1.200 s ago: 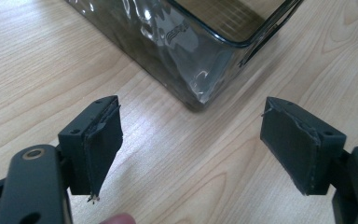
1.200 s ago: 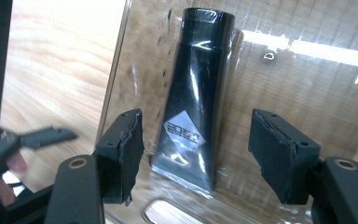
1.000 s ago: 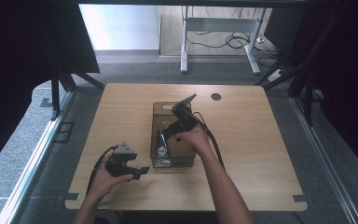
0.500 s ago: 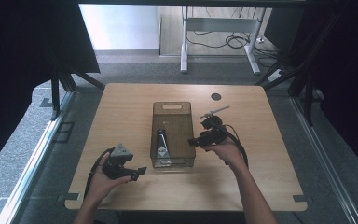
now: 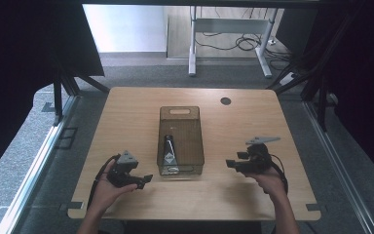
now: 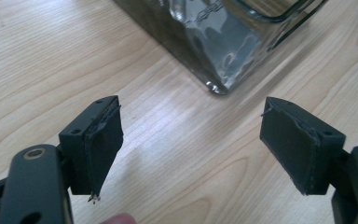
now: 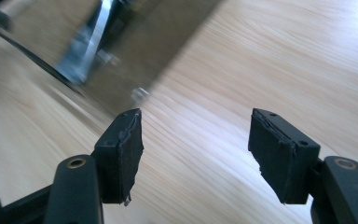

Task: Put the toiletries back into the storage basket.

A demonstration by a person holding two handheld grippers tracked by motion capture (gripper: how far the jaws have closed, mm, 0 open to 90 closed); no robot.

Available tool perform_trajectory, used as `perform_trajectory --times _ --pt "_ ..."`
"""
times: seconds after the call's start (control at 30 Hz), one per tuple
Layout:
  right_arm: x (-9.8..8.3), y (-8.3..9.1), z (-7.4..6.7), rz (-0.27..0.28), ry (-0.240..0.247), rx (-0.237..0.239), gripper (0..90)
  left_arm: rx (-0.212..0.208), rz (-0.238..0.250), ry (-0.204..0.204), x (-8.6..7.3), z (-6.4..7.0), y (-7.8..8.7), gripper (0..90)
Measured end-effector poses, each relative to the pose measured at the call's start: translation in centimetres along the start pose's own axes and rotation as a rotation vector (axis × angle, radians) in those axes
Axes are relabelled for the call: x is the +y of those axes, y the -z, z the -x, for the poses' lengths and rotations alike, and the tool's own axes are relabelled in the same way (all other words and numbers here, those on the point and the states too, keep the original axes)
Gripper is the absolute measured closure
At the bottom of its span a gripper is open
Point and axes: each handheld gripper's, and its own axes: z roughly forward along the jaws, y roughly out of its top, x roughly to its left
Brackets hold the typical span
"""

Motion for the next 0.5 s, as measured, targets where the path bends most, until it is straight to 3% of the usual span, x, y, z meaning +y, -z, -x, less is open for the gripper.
perform_trajectory --times 0.23,0.37,0.5 --pt "-3.4 0.4 1.5 0.022 -0.020 -0.005 36.8 0.016 -0.010 0.010 -0.1 -0.1 -0.3 21.5" --pt "-3.9 0.1 1.9 0.023 -0.013 -0.022 36.5 0.020 -0.012 0.010 -0.1 -0.1 -0.3 21.5" --pt "-4.2 0.5 2.6 0.056 -0.043 -0.043 36.1 0.018 -0.014 0.013 -0.2 -0.2 -0.4 21.5"
